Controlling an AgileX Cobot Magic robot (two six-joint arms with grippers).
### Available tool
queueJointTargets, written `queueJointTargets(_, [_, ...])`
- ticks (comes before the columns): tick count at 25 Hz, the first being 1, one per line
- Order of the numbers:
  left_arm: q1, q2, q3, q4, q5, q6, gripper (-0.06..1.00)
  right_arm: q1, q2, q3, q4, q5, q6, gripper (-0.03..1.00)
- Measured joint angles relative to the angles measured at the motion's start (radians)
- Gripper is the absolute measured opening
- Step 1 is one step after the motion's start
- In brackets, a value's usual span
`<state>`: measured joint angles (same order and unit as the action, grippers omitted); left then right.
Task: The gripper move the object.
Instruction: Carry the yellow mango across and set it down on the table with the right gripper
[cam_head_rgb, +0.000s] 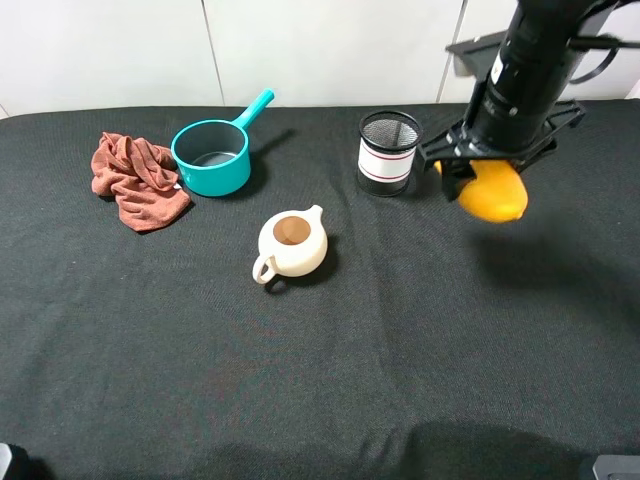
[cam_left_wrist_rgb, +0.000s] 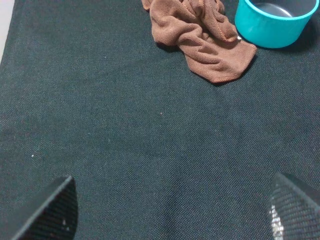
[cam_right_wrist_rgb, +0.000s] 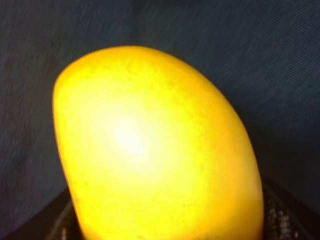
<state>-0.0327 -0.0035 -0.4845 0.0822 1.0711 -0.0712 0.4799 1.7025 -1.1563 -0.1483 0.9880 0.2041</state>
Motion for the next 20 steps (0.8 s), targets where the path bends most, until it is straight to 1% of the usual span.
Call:
queueJointTargets(6, [0.0,0.0,0.0,0.0,0.0,0.0,0.76,-0.077,0.0,-0.082,0.001,0.004,-0.034,0.47])
queueJointTargets(14, [0.0,0.0,0.0,0.0,0.0,0.0,0.76,-0.145,0.003,-0.177,-0.002,-0.014,-0.048,0.47])
queueJointTargets(17, [0.0,0.0,0.0,0.0,0.0,0.0,0.76,-0.171,0.028,-0.224,-0.001,-0.003,-0.066,0.47])
queueJointTargets(20, [0.0,0.0,0.0,0.0,0.0,0.0,0.76,-0.179,0.072,-0.285,0.0,0.025,-0.086,0.47])
